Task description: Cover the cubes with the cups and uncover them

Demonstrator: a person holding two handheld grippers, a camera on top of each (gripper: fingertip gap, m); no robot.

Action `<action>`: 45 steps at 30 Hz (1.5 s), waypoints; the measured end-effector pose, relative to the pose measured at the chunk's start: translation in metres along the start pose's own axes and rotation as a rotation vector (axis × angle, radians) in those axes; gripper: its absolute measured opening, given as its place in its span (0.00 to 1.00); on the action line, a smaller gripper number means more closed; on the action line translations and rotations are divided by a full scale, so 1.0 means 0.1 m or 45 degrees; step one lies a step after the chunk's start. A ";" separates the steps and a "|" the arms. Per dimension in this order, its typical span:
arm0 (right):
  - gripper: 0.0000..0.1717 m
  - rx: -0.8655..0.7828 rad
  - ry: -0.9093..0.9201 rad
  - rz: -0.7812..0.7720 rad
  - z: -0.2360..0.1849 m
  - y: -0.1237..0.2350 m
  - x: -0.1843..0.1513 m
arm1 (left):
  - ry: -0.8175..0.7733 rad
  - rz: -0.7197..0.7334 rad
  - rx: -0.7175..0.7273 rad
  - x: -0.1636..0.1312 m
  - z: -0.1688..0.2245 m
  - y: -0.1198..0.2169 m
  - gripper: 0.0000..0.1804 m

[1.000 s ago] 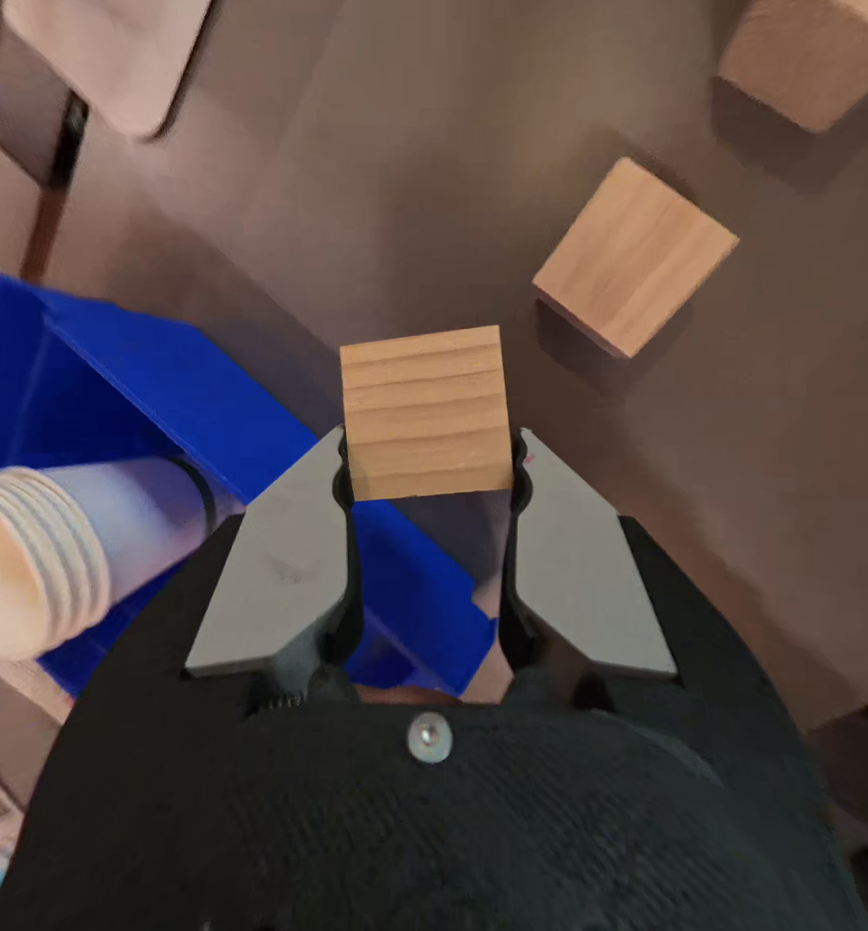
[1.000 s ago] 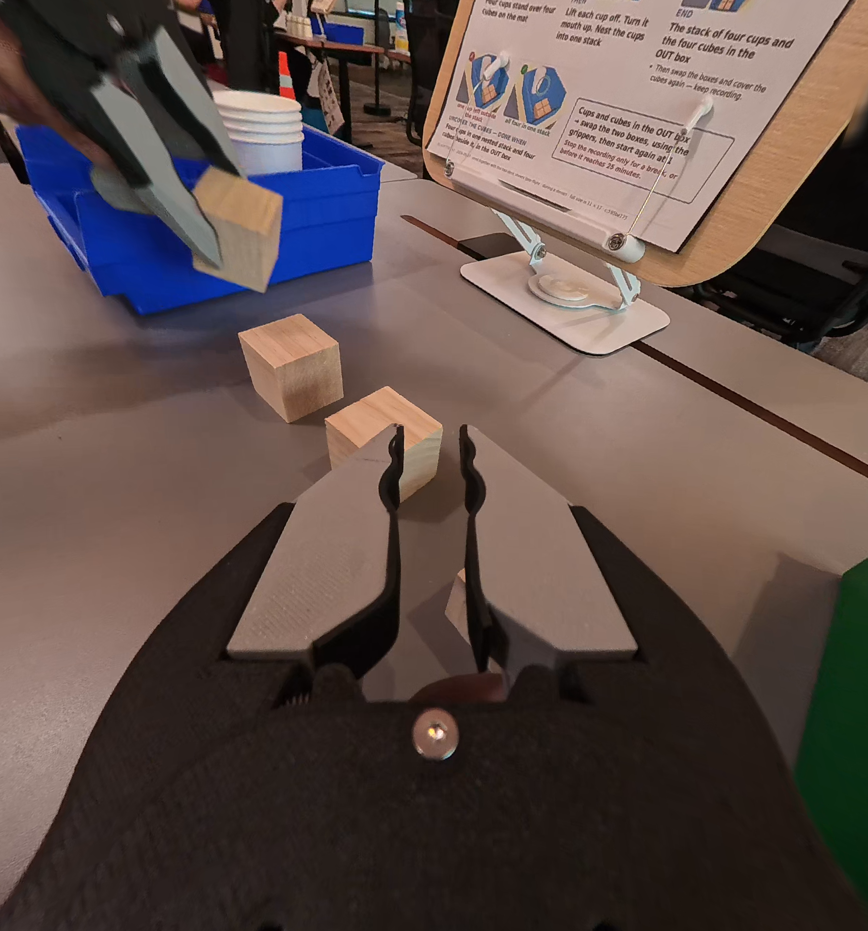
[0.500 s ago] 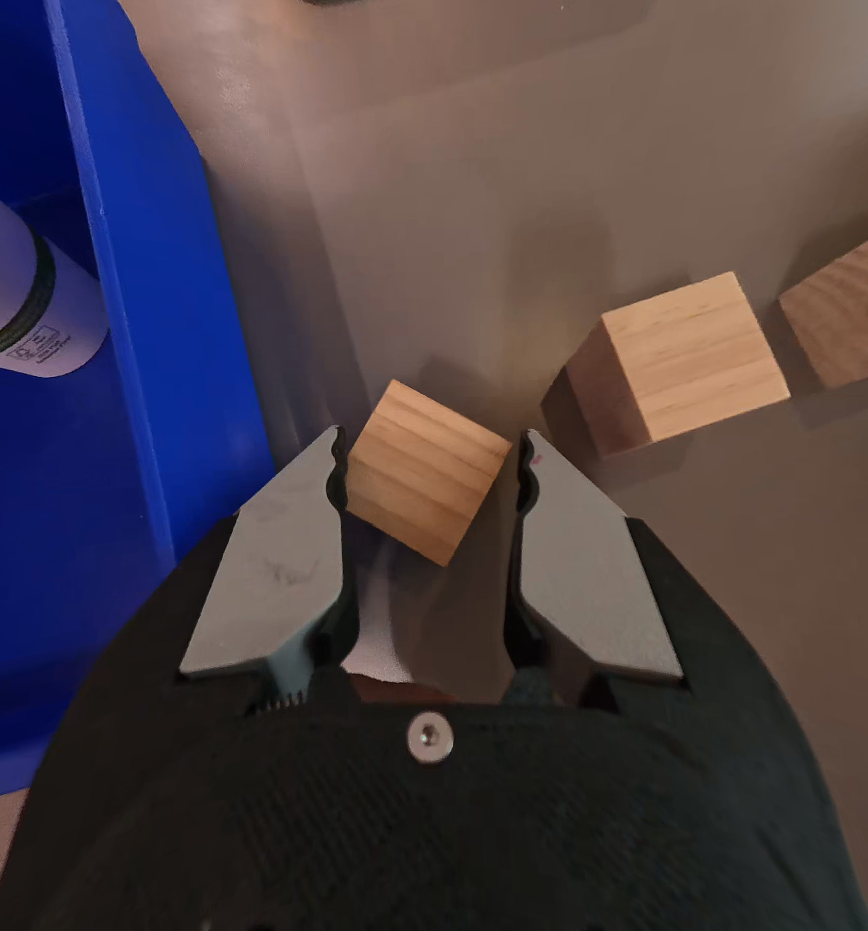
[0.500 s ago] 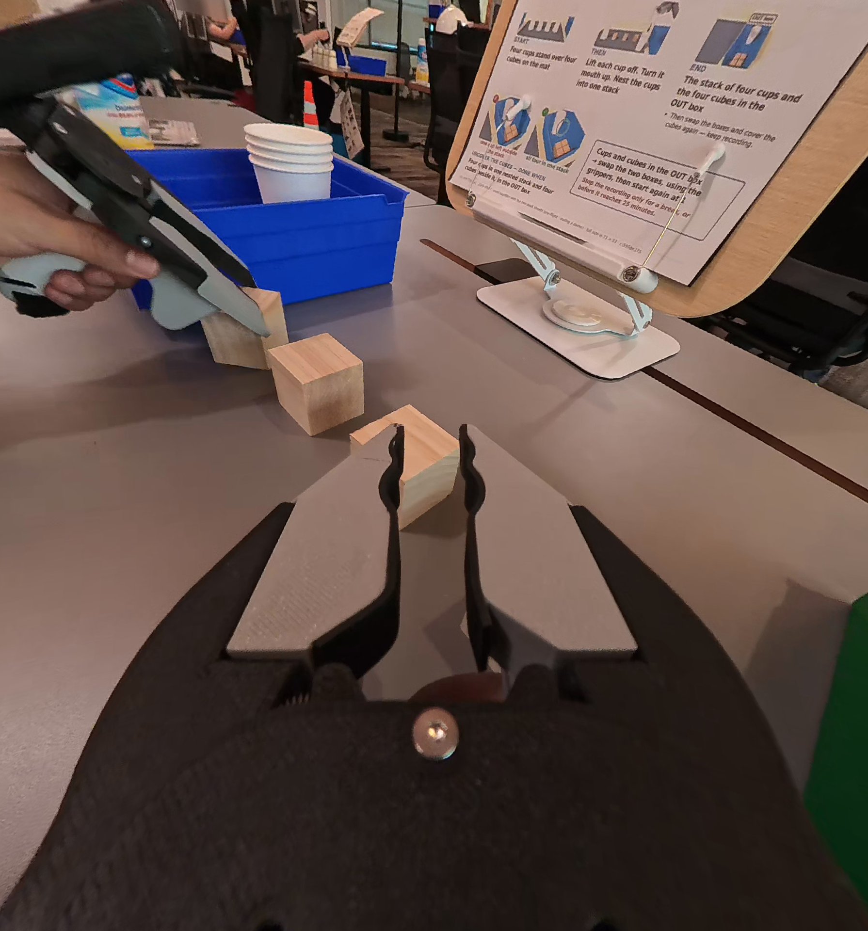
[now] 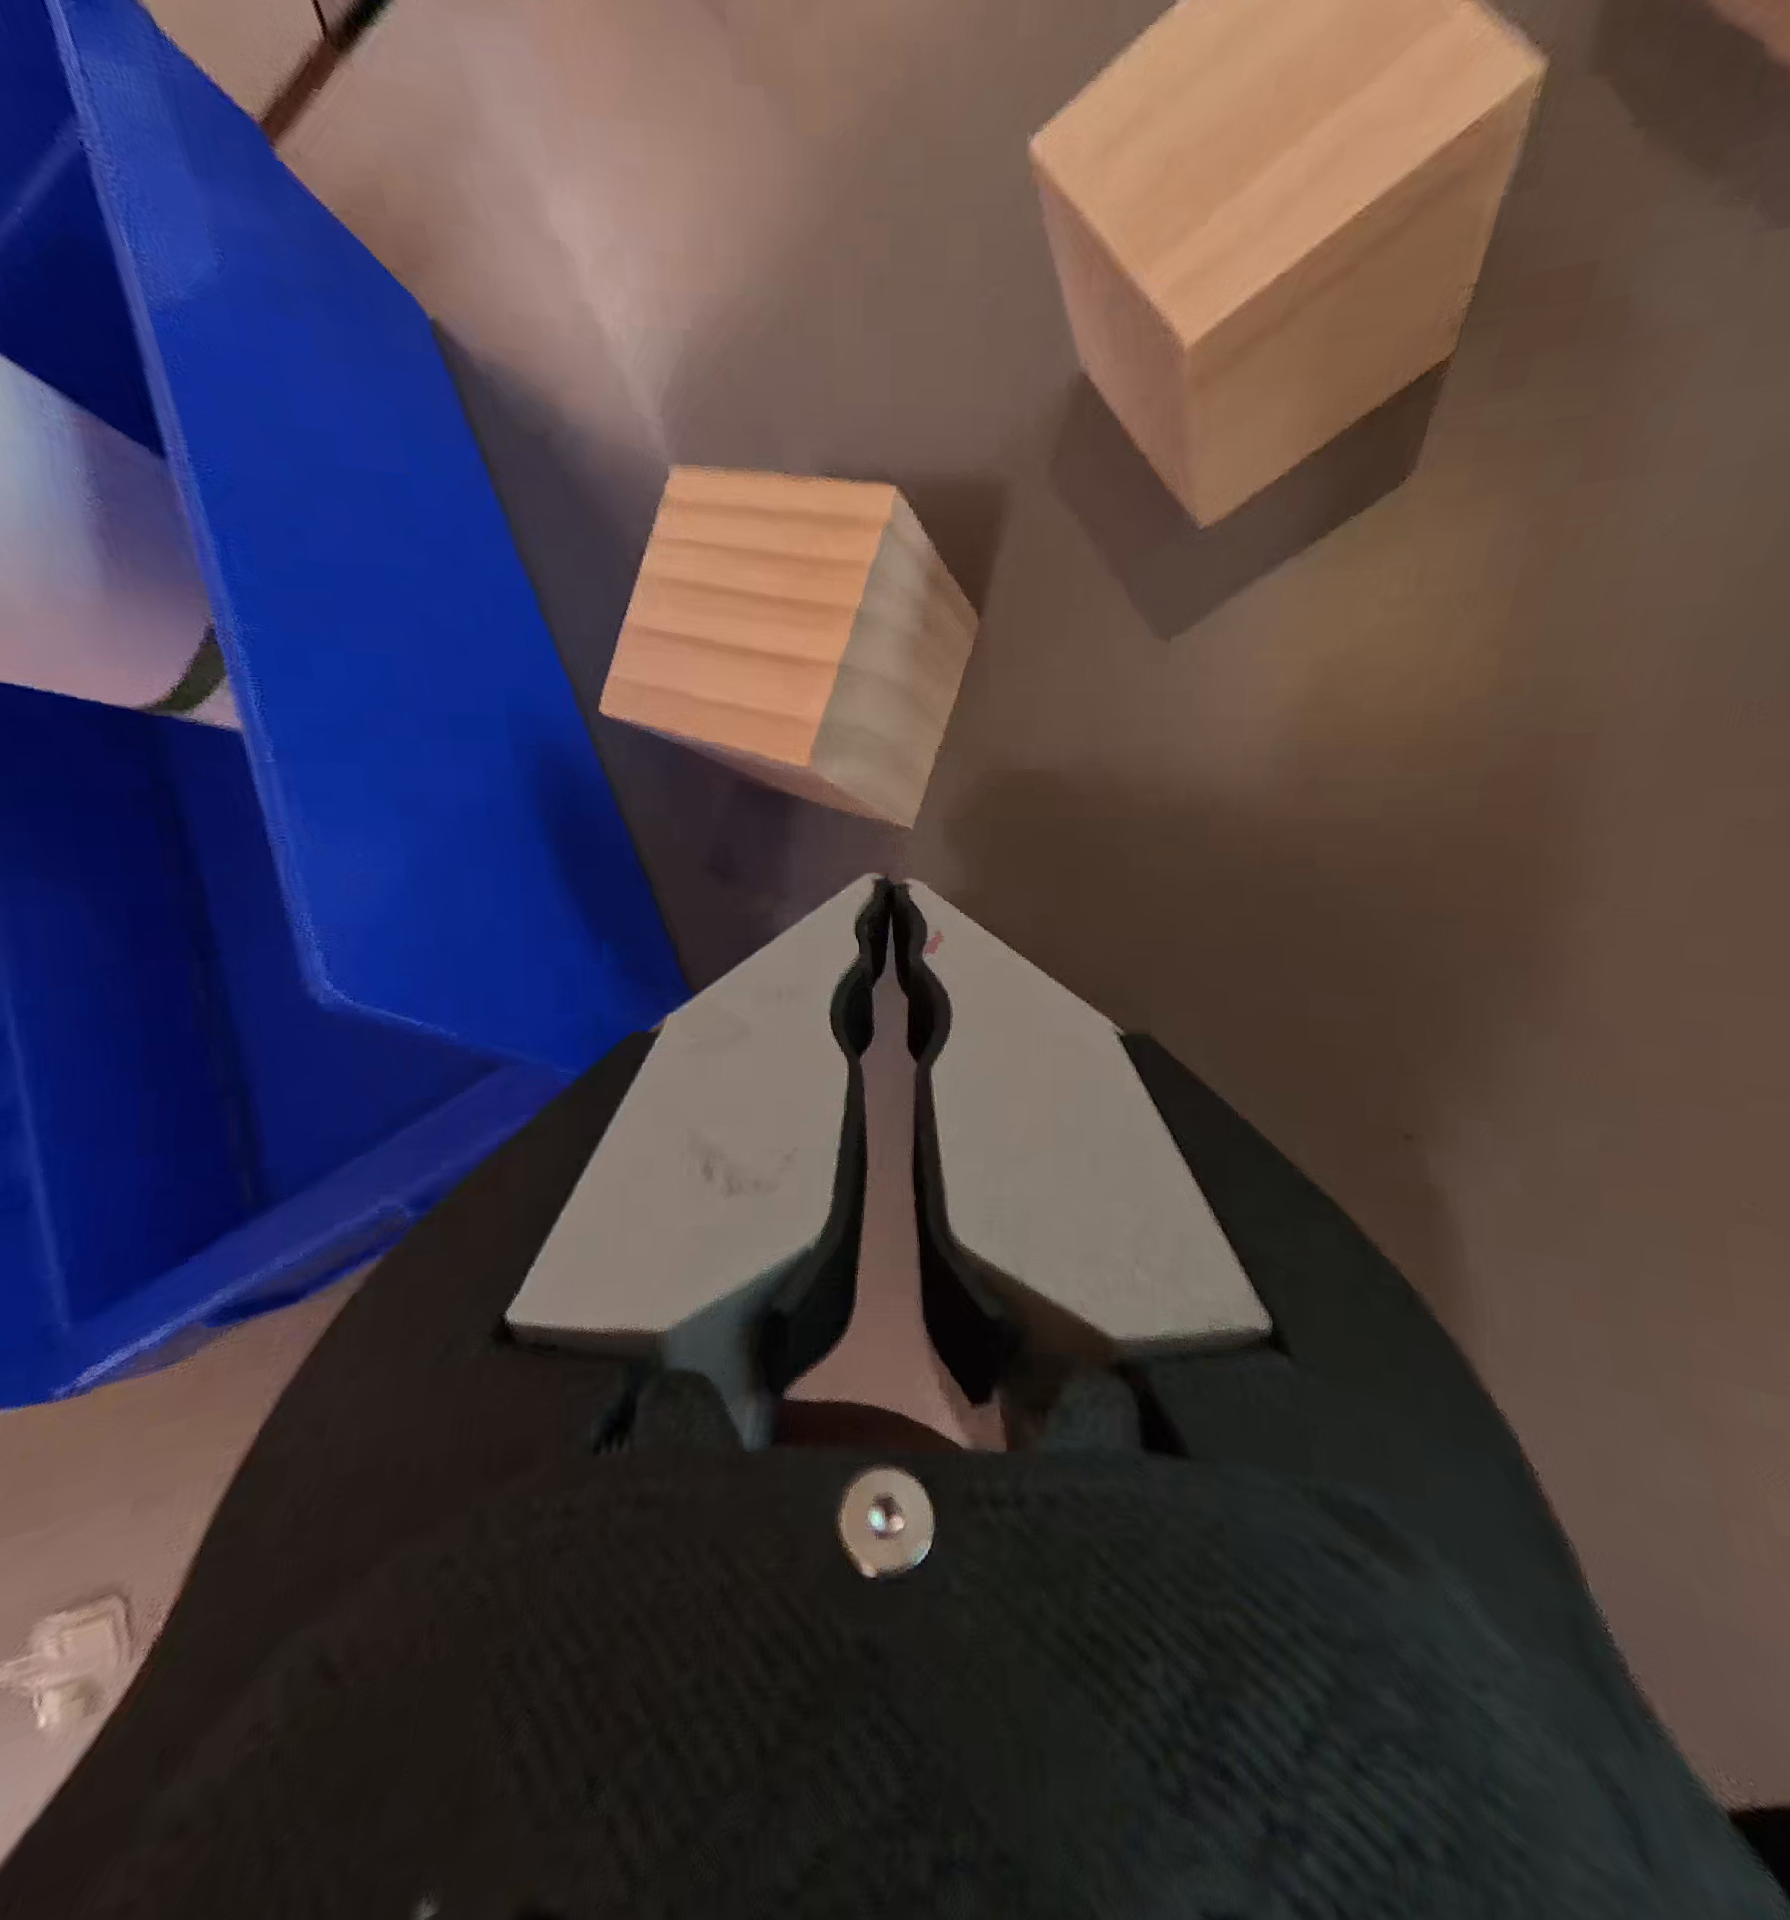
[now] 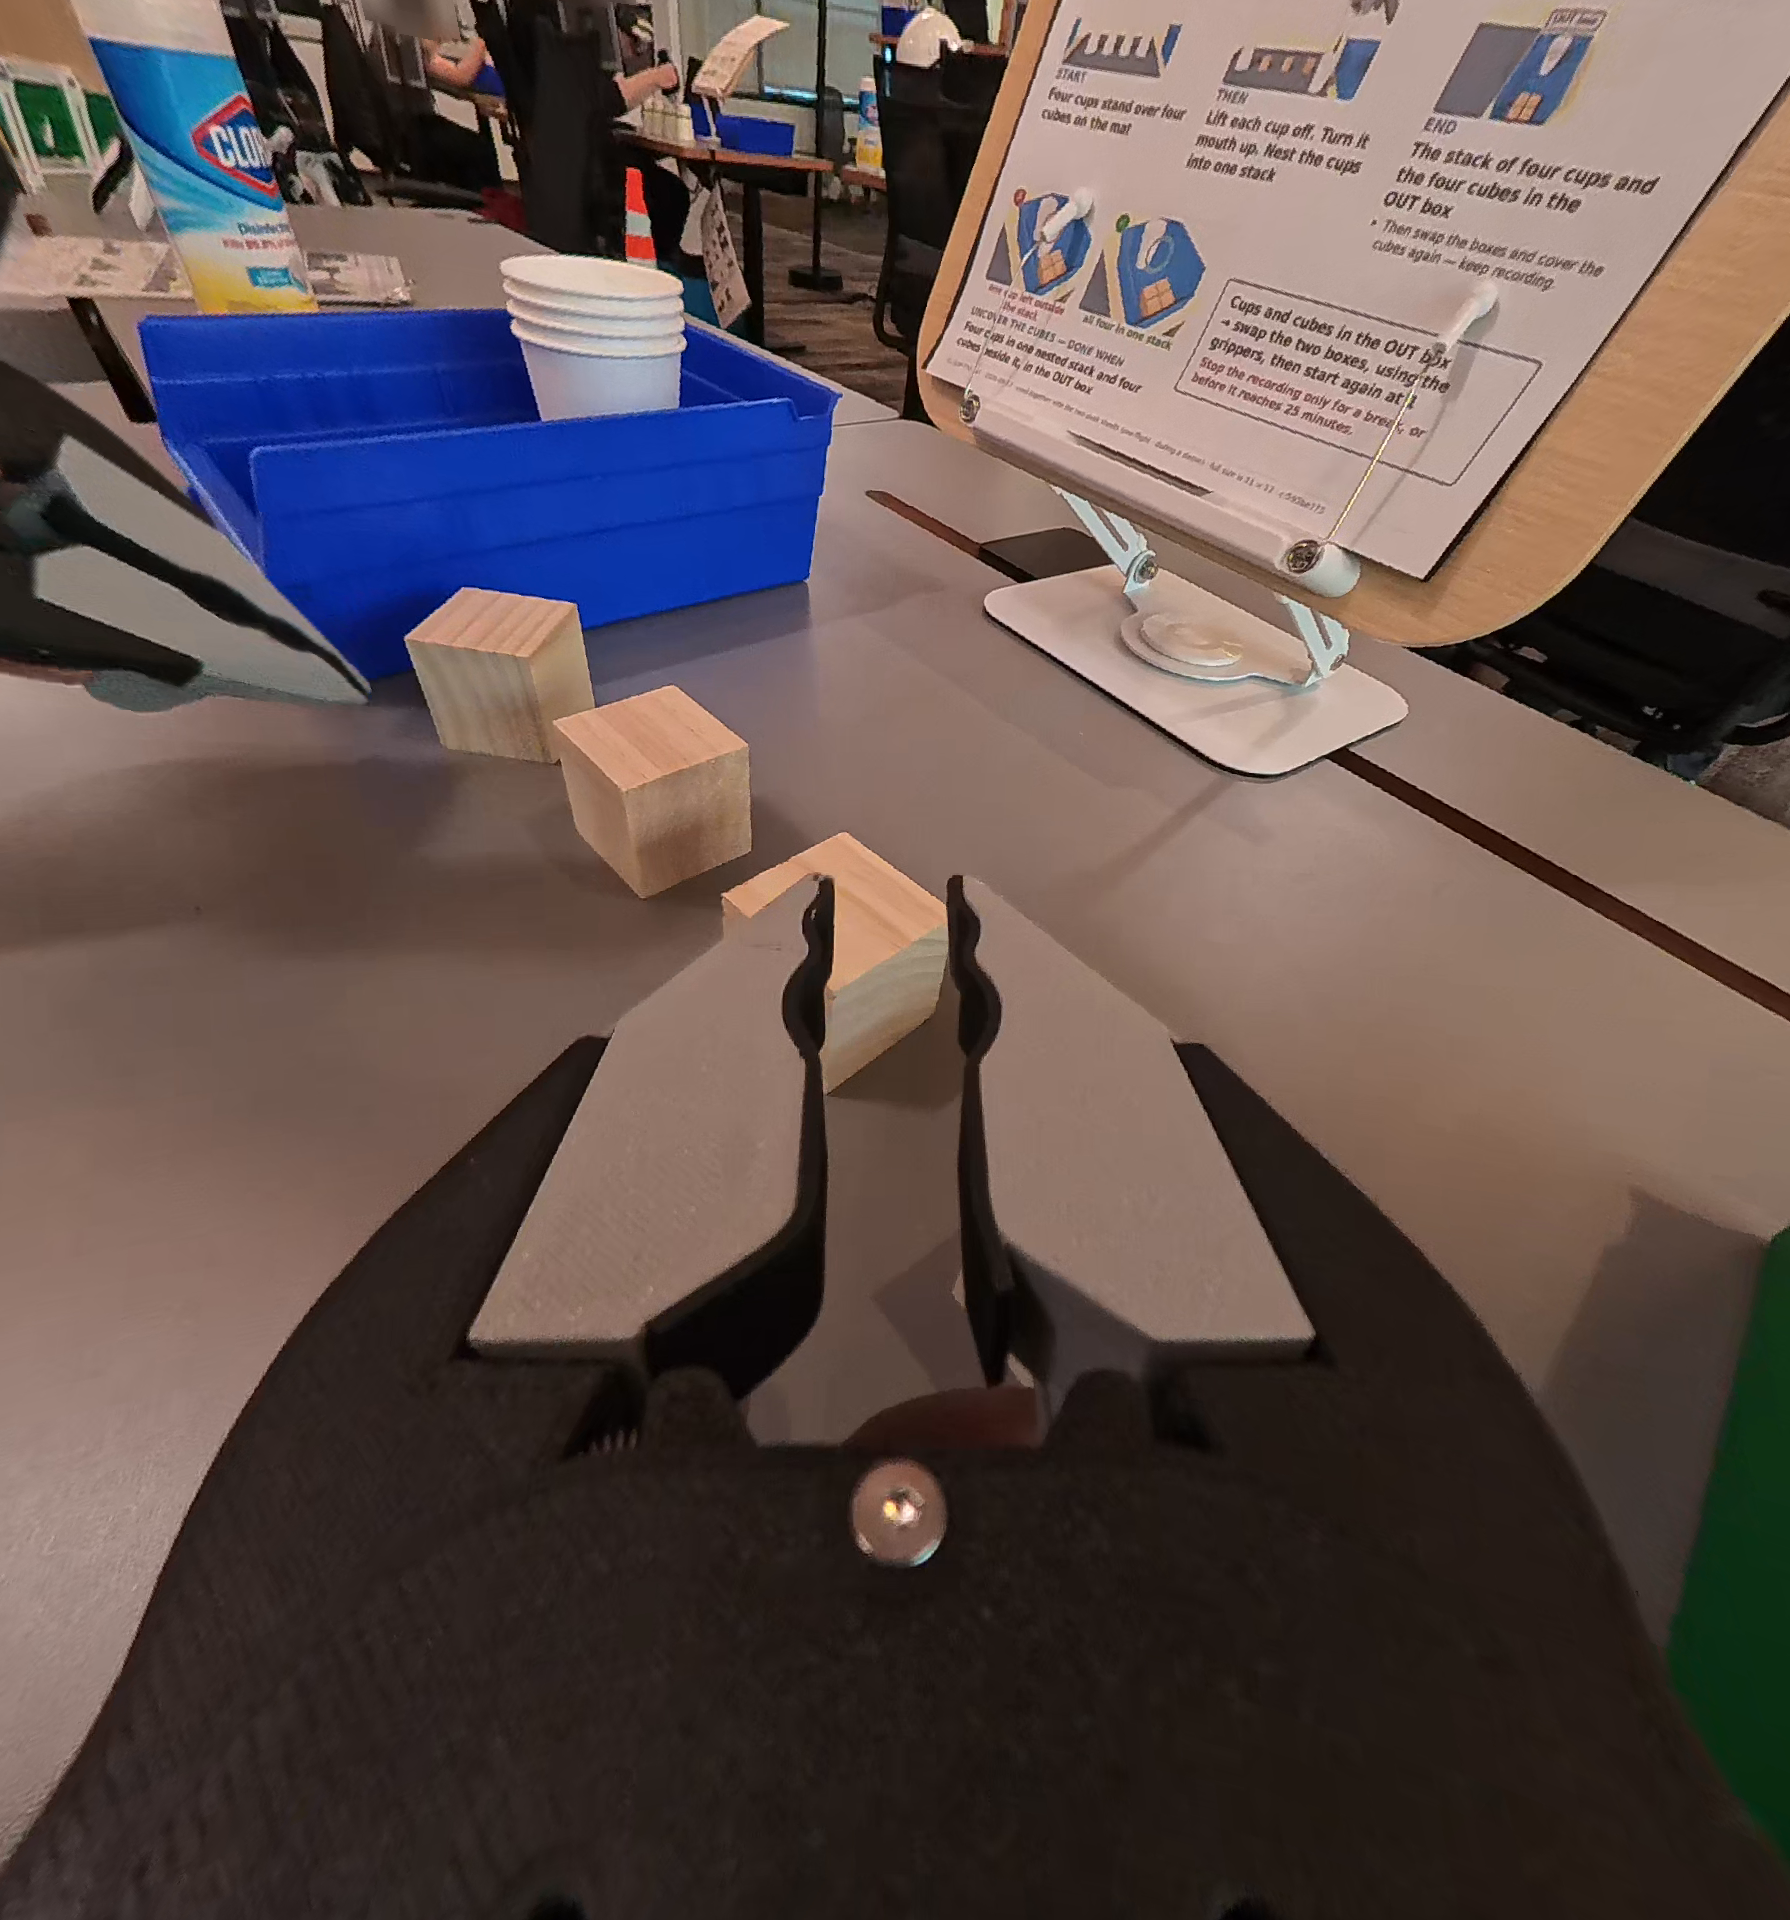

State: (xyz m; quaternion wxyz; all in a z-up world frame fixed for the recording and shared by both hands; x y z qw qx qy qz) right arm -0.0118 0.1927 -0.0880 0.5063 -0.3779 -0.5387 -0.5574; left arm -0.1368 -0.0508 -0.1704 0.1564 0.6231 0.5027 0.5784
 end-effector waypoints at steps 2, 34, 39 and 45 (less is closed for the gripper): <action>0.11 -0.005 0.003 -0.008 0.01 -0.01 -0.01 | 0.038 -0.060 0.044 -0.09 -0.05 -0.06 0.00; 0.11 -0.042 0.006 0.005 0.07 0.04 0.04 | -0.050 0.100 -0.163 0.82 0.17 -0.29 0.01; 0.10 -0.269 0.114 -0.060 0.35 0.08 -0.02 | -0.093 0.163 -0.189 0.81 0.53 -0.22 0.03; 0.07 -0.401 0.141 -0.154 0.54 0.18 -0.10 | -0.076 0.234 -0.043 0.64 0.44 -0.02 0.07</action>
Point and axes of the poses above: each gripper's, where its closed fingertips meet, y back along the fingers, x out of its top, z = x × y across the jaws, the point moved 1 cm from there along y, back along the fingers, and after that the axes turned 8 degrees about -x, right-handed, at the moved point
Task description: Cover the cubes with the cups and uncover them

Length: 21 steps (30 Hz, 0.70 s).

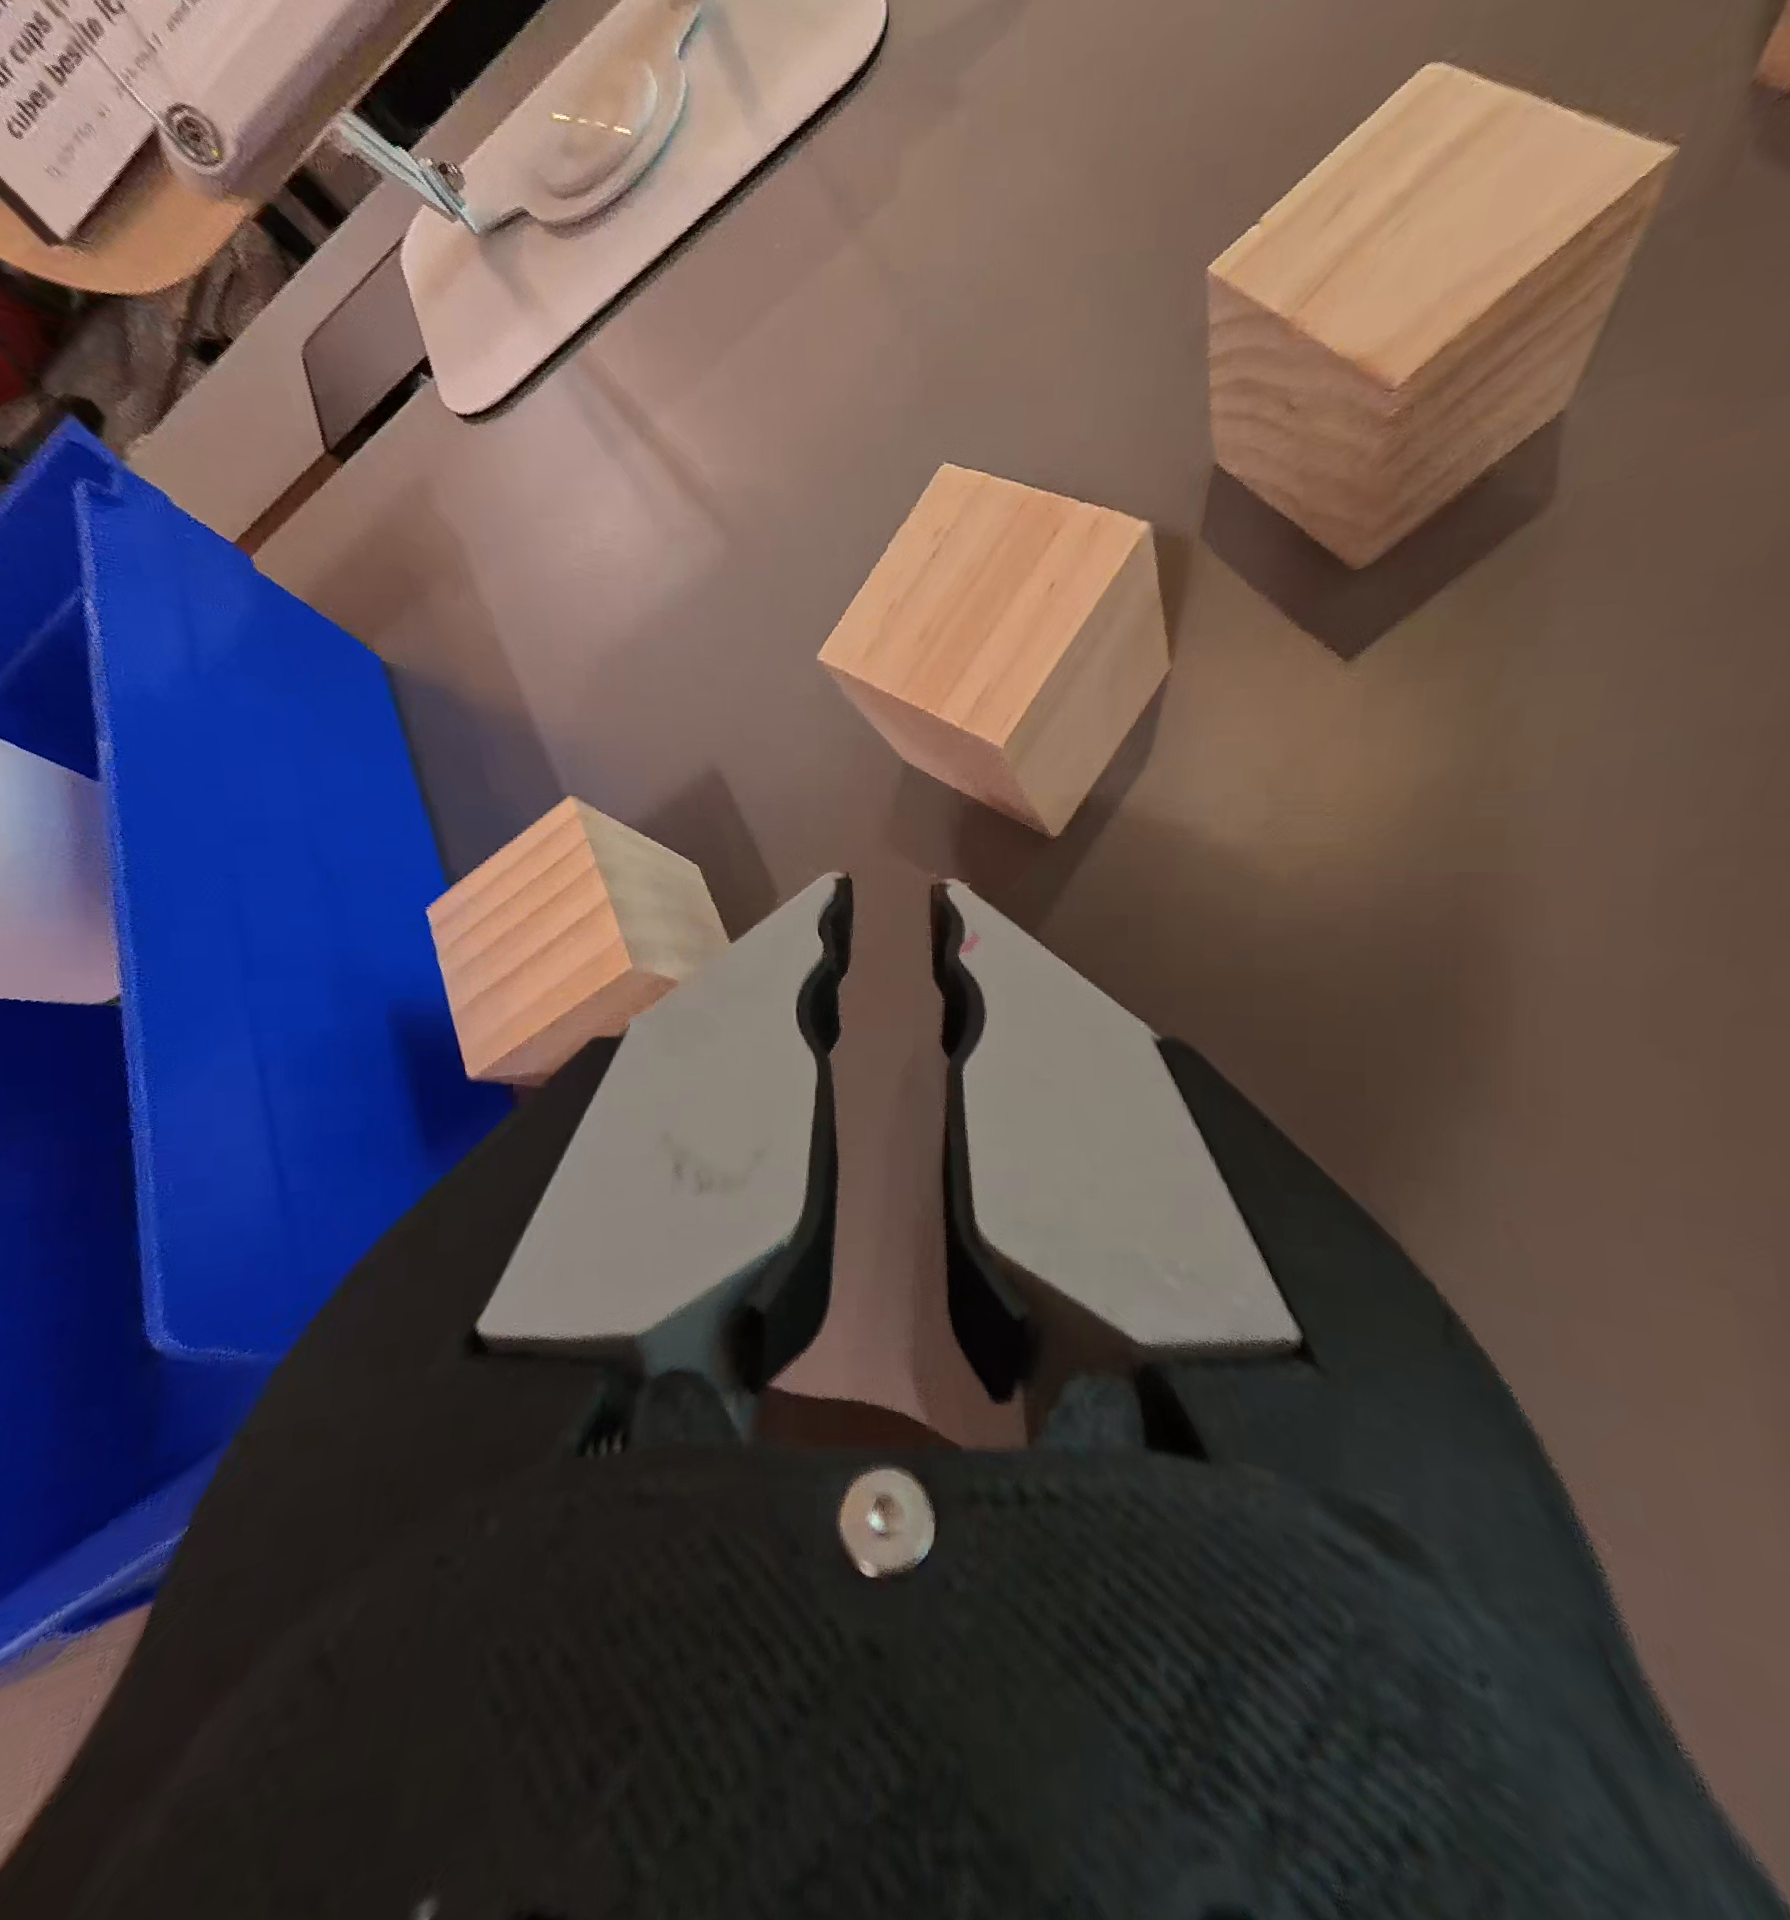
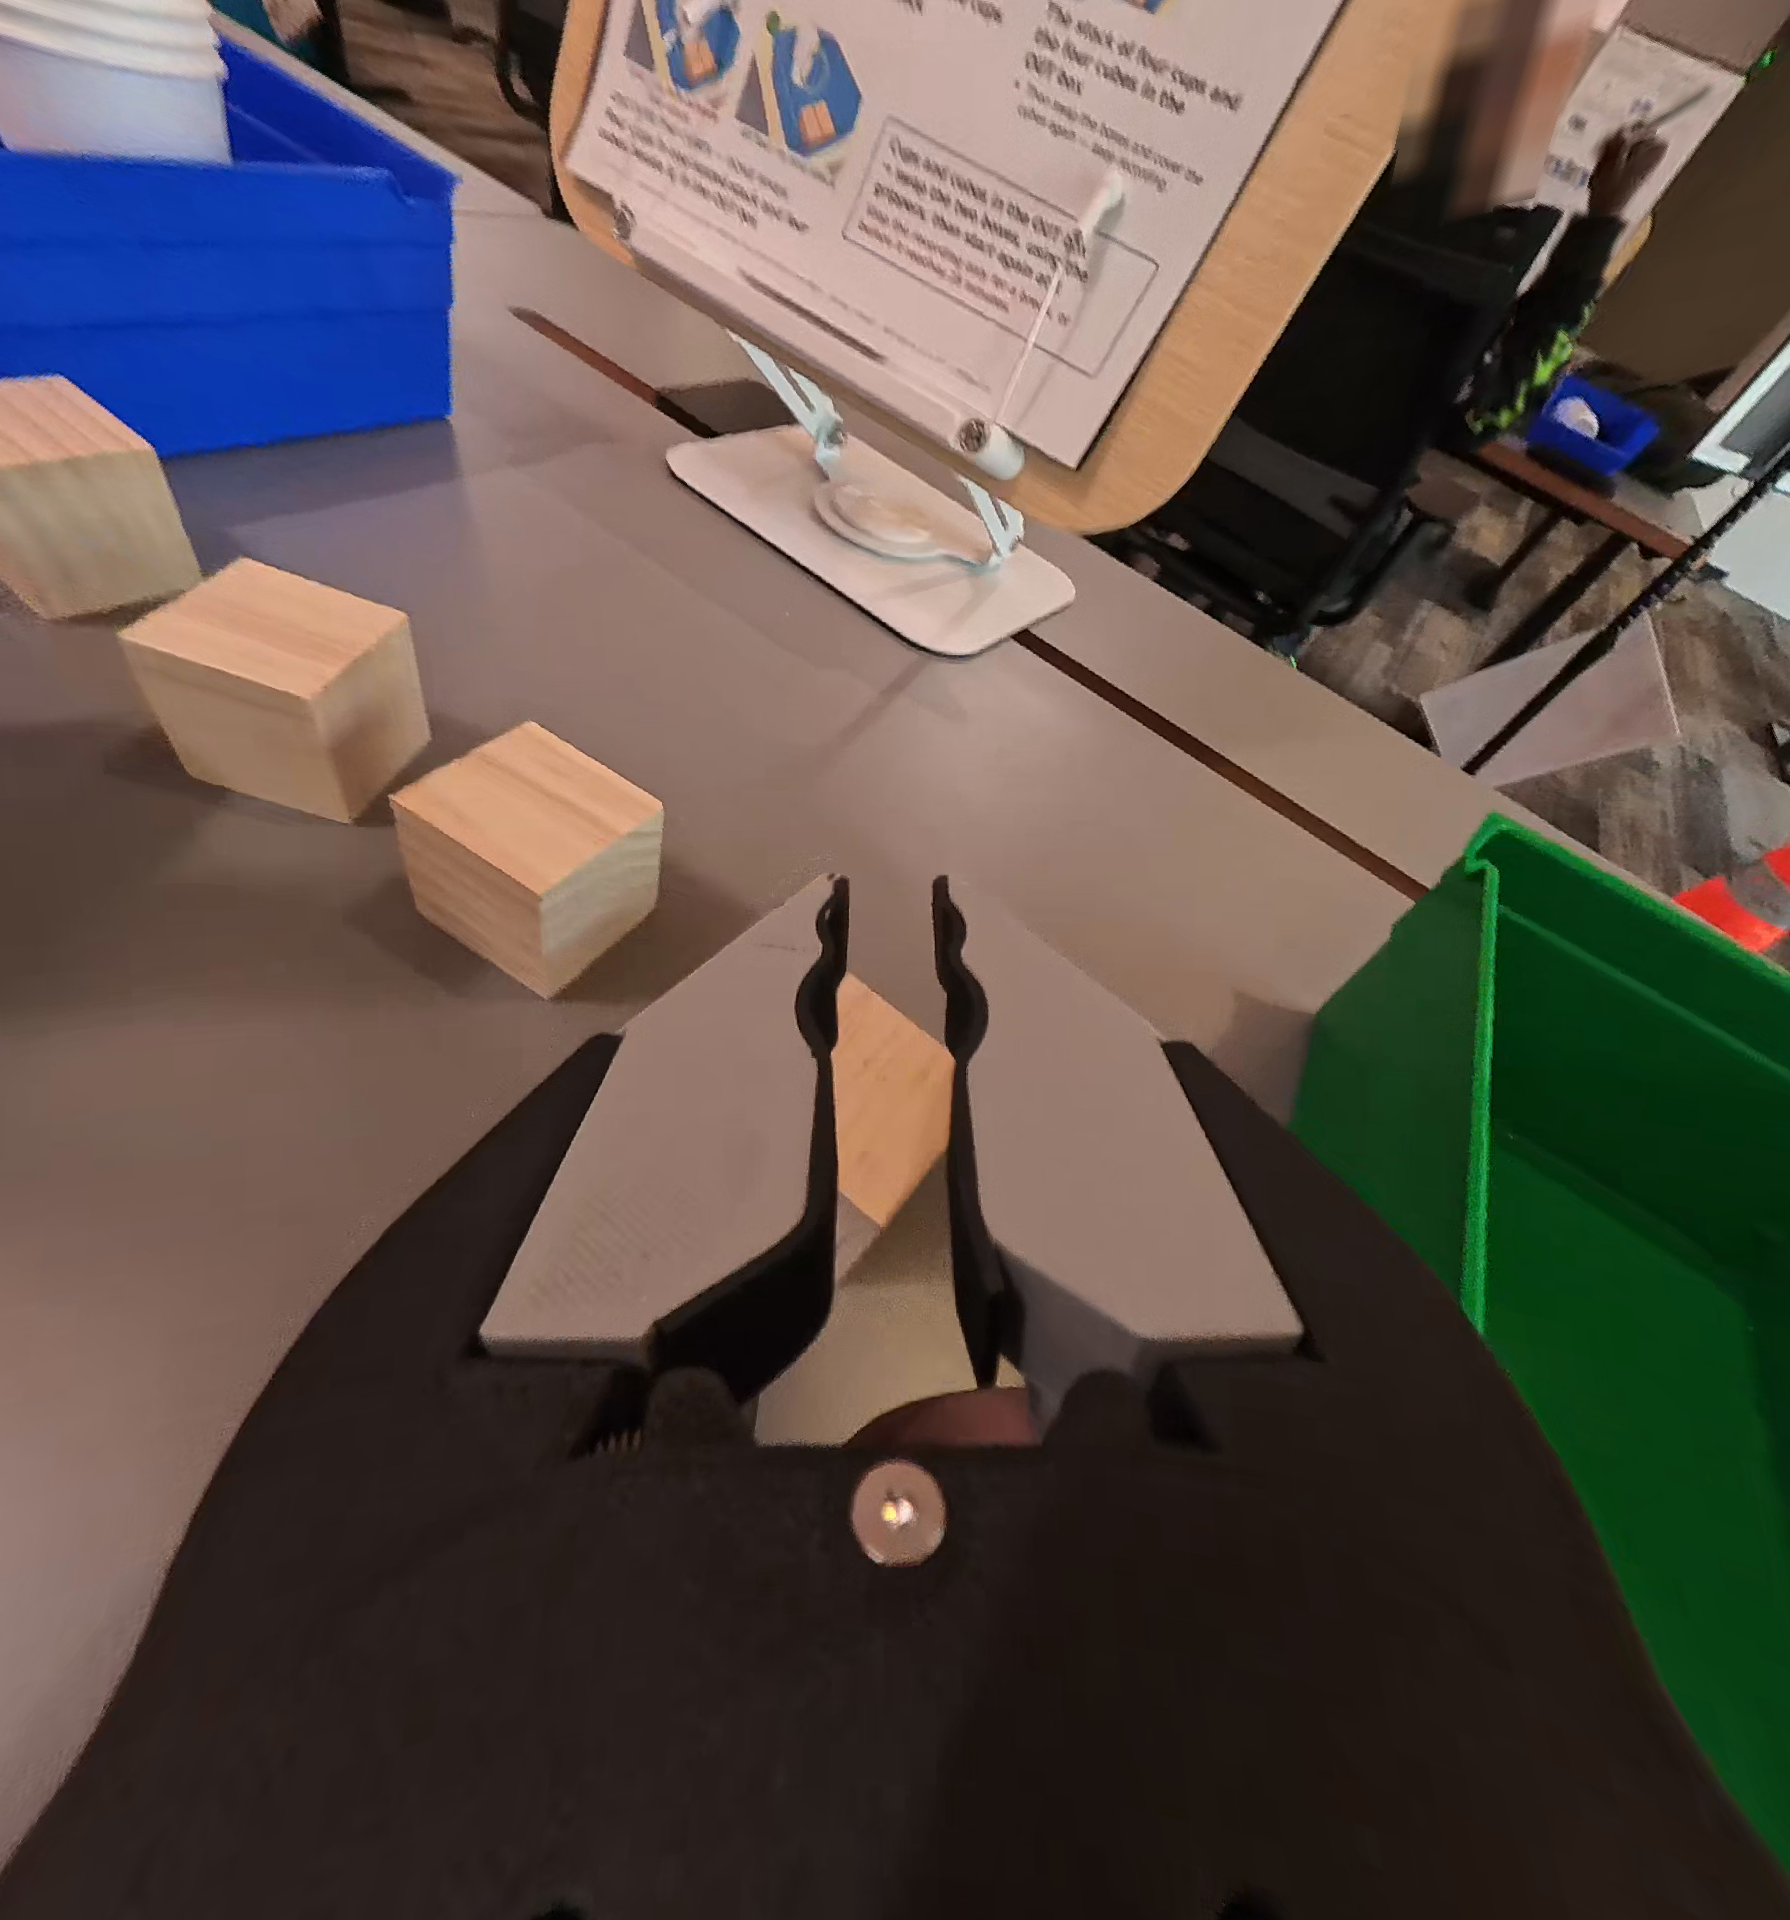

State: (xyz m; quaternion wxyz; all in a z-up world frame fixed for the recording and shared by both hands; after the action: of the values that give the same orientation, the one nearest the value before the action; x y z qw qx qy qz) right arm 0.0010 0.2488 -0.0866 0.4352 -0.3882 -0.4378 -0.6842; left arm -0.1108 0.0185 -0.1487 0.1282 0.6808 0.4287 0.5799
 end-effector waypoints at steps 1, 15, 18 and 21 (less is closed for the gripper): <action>0.07 -0.017 0.012 -0.037 0.03 0.01 -0.04 | 0.023 0.021 -0.032 0.00 0.01 0.03 0.09; 0.00 -0.058 0.171 -0.413 0.00 -0.15 -0.63 | -0.084 -0.083 -0.024 0.43 -0.30 -0.47 0.10; 0.00 -0.080 0.160 -0.384 0.00 -0.21 -0.62 | -0.161 -0.154 0.004 0.46 -0.39 -0.62 0.08; 0.00 -0.093 0.150 -0.367 0.02 -0.24 -0.61 | -0.180 -0.192 0.023 0.51 -0.49 -0.70 0.09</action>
State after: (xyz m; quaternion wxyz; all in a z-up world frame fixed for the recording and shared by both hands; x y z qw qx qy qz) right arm -0.0018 0.2724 -0.1479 0.3430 -0.2958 -0.4376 -0.7767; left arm -0.1870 0.0818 -0.1467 0.1952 0.6870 0.4736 0.5153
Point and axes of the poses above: each gripper's, where its closed fingertips meet, y back along the fingers, x out of its top, z = x × y across the jaws, the point moved 1 cm from there along y, back along the fingers, and after that the axes turned 8 degrees about -x, right-handed, at the moved point
